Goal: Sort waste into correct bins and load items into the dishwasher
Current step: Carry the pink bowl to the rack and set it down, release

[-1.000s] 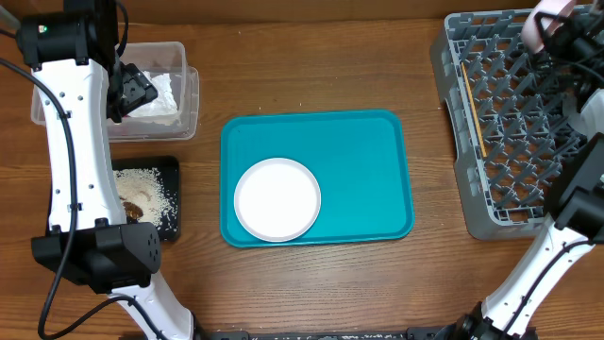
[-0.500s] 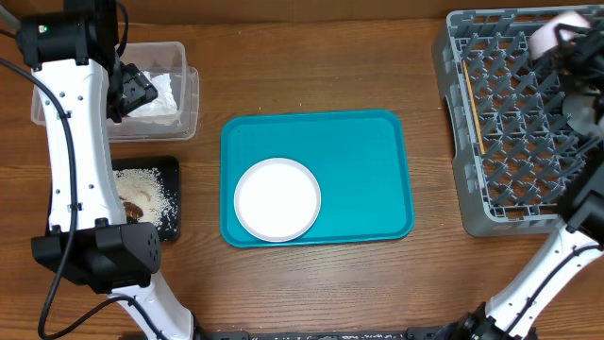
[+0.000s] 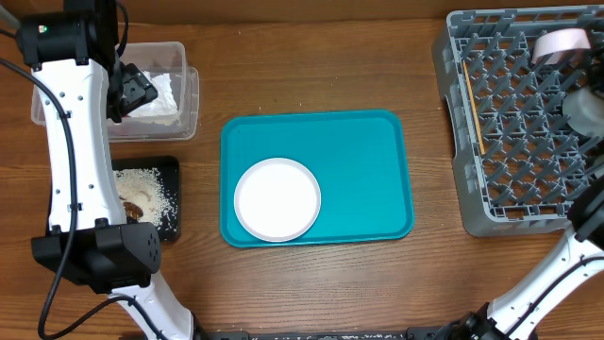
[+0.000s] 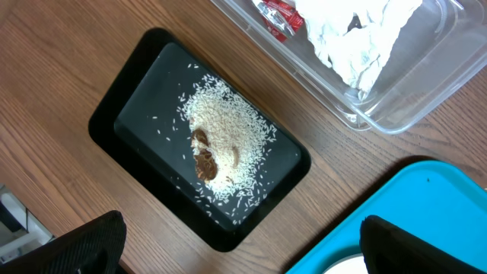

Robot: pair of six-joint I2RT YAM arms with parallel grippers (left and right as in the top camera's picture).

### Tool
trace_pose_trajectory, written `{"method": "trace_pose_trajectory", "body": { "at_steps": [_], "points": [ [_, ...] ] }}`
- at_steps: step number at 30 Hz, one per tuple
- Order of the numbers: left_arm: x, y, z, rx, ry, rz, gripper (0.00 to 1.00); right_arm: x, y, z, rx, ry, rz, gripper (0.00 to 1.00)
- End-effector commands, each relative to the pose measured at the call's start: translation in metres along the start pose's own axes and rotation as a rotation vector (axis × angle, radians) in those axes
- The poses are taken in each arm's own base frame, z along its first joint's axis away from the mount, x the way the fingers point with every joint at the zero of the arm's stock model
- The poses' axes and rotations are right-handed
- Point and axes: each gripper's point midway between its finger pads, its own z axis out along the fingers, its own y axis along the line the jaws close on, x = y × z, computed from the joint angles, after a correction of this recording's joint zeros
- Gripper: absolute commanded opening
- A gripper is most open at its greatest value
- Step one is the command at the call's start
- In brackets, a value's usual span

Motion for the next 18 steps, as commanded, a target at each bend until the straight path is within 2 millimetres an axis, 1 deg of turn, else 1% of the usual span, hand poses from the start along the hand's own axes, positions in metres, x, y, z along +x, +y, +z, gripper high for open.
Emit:
{"method": "trace_pose_trajectory", "body": {
  "at_steps": [1, 2, 4, 6, 7, 8, 9, 10, 11, 12, 16, 18],
  "points": [
    [-0.001, 0.000, -0.011, 0.021, -0.028, 0.007, 1.00, -0.037, 0.077, -0.034, 0.008, -0.127, -0.141, 0.84],
    [-0.001, 0.000, -0.011, 0.021, -0.028, 0.007, 1.00, -0.039, 0.083, -0.036, 0.027, -0.141, -0.159, 0.84],
    [-0.001, 0.000, -0.011, 0.021, -0.028, 0.007, 1.00, -0.037, 0.090, -0.035, 0.059, -0.151, -0.194, 0.81],
    [-0.001, 0.000, -0.011, 0.021, -0.028, 0.007, 1.00, -0.031, 0.089, -0.028, 0.093, -0.148, -0.218, 0.71],
    [-0.001, 0.000, -0.011, 0.021, -0.028, 0.007, 1.00, -0.028, 0.086, -0.023, 0.121, -0.149, -0.220, 0.63],
    [-0.001, 0.000, -0.011, 0.021, -0.028, 0.007, 1.00, -0.024, 0.078, -0.018, 0.180, -0.159, -0.214, 0.50],
    [-0.001, 0.000, -0.011, 0.021, -0.028, 0.007, 1.00, -0.022, 0.067, -0.014, 0.256, -0.178, -0.211, 0.34],
    [-0.001, 0.000, -0.011, 0.021, -0.028, 0.007, 1.00, -0.021, 0.061, -0.011, 0.312, -0.197, -0.212, 0.25],
    [-0.001, 0.000, -0.011, 0.021, -0.028, 0.007, 1.00, -0.019, 0.054, -0.007, 0.381, -0.217, -0.234, 0.19],
    [-0.001, 0.000, -0.011, 0.021, -0.028, 0.007, 1.00, -0.016, 0.051, -0.001, 0.421, -0.227, -0.269, 0.16],
    [-0.001, 0.000, -0.011, 0.021, -0.028, 0.007, 1.00, -0.002, 0.054, 0.028, 0.506, -0.253, -0.408, 0.16],
    [-0.001, 0.000, -0.011, 0.021, -0.028, 0.007, 1.00, 0.003, 0.048, 0.042, 0.564, -0.292, -0.453, 0.21]
  ]
}}
